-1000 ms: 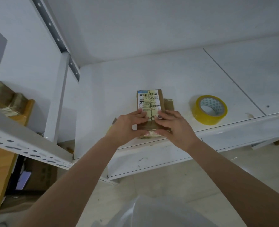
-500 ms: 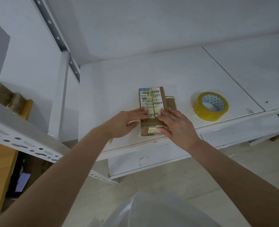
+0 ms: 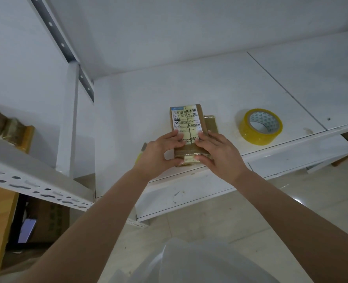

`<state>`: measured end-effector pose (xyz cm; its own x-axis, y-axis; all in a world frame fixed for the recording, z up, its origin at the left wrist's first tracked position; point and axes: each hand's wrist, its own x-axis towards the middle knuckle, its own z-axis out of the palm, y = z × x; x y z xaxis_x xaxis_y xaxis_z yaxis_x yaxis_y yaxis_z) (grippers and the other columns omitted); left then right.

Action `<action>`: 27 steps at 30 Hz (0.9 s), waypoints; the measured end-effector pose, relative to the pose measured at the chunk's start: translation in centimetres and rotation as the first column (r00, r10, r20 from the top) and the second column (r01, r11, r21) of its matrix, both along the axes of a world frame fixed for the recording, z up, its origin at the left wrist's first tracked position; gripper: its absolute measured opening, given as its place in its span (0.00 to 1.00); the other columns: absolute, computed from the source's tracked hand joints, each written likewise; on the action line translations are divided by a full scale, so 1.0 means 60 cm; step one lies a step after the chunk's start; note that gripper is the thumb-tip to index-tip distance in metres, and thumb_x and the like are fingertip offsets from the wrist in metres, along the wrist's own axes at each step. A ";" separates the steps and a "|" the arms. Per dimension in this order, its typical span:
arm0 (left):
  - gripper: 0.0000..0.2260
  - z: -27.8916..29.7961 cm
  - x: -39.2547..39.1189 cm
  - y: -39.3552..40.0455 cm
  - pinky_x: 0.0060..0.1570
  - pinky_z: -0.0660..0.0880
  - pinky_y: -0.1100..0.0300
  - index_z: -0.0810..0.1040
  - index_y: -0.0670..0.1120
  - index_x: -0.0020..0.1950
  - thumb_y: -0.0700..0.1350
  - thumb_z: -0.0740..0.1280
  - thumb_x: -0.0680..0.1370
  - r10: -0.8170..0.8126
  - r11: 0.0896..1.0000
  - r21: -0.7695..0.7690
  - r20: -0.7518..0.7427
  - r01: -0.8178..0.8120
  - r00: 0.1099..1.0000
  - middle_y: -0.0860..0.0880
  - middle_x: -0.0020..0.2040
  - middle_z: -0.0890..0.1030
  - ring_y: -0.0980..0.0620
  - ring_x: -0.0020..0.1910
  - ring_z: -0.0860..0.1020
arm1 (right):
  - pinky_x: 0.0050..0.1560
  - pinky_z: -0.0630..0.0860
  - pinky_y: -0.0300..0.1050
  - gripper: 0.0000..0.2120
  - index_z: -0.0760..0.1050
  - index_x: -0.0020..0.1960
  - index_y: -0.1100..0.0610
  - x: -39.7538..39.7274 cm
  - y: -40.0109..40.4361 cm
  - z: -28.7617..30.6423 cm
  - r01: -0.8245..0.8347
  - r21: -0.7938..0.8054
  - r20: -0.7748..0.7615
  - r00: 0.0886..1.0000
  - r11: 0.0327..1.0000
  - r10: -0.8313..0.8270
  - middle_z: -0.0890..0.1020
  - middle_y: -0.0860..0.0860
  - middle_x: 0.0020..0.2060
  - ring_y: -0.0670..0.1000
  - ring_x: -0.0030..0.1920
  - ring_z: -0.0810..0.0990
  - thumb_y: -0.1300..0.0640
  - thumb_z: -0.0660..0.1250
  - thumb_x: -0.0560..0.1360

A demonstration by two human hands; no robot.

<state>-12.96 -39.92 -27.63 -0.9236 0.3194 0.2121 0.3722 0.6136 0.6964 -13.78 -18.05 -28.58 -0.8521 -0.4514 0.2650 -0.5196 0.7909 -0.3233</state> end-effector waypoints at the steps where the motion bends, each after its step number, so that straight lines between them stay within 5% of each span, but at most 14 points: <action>1: 0.24 -0.003 0.003 0.006 0.72 0.63 0.61 0.79 0.39 0.62 0.37 0.79 0.67 0.018 1.000 -0.002 -0.031 -0.018 0.999 0.46 0.67 0.76 0.52 0.72 0.67 | 0.62 0.74 0.63 0.20 0.78 0.62 0.63 0.000 0.000 -0.001 0.003 -0.009 0.006 1.000 1.000 -0.003 0.77 0.58 0.65 0.64 0.68 0.72 0.55 0.73 0.73; 4: 0.22 -0.006 0.010 0.015 0.62 0.51 0.83 0.79 0.39 0.61 0.37 0.78 0.68 0.037 0.997 -0.063 -0.117 -0.044 0.992 0.47 0.66 0.76 0.56 0.69 0.66 | 0.63 0.73 0.62 0.22 0.76 0.65 0.62 0.001 0.002 0.000 0.010 -0.053 0.045 0.999 0.999 -0.007 0.75 0.57 0.67 0.62 0.69 0.71 0.54 0.72 0.74; 6: 0.22 -0.002 0.010 0.013 0.59 0.48 0.86 0.79 0.38 0.61 0.37 0.78 0.68 0.024 0.994 -0.104 -0.125 -0.037 0.992 0.46 0.67 0.76 0.56 0.68 0.66 | 0.61 0.73 0.59 0.26 0.74 0.67 0.62 0.005 0.008 -0.002 0.062 -0.091 0.072 0.996 0.994 -0.055 0.74 0.58 0.68 0.62 0.66 0.73 0.51 0.73 0.73; 10: 0.24 0.006 0.004 0.014 0.66 0.54 0.78 0.79 0.40 0.62 0.41 0.79 0.68 0.020 0.992 -0.125 -0.061 -0.028 0.998 0.47 0.68 0.76 0.55 0.71 0.65 | 0.48 0.72 0.52 0.29 0.77 0.50 0.61 0.009 0.023 -0.005 0.330 0.023 0.010 0.944 0.944 -0.330 0.82 0.57 0.44 0.59 0.47 0.78 0.35 0.72 0.66; 14: 0.23 0.004 0.008 0.027 0.61 0.51 0.84 0.80 0.42 0.61 0.44 0.79 0.68 0.116 0.982 -0.142 -0.050 -0.122 0.992 0.50 0.68 0.76 0.57 0.72 0.66 | 0.37 0.67 0.47 0.25 0.74 0.28 0.61 0.007 0.020 -0.001 0.276 0.040 -0.086 0.959 0.960 -0.272 0.74 0.56 0.21 0.58 0.26 0.73 0.40 0.76 0.63; 22: 0.24 0.003 0.009 0.033 0.61 0.53 0.79 0.79 0.43 0.64 0.44 0.78 0.69 0.137 0.976 -0.161 -0.050 -0.144 0.989 0.51 0.69 0.74 0.66 0.68 0.61 | 0.39 0.72 0.49 0.25 0.74 0.31 0.58 0.018 0.028 -0.013 0.345 0.125 -0.248 0.919 0.930 -0.307 0.75 0.53 0.21 0.56 0.25 0.74 0.36 0.71 0.66; 27: 0.23 0.003 0.010 0.036 0.63 0.56 0.75 0.79 0.44 0.63 0.45 0.78 0.69 0.150 0.972 -0.176 -0.039 -0.155 0.988 0.53 0.70 0.74 0.65 0.70 0.62 | 0.36 0.72 0.46 0.20 0.74 0.26 0.57 0.008 0.032 -0.017 0.183 0.110 -0.323 0.936 0.977 -0.139 0.72 0.52 0.18 0.55 0.22 0.71 0.49 0.78 0.66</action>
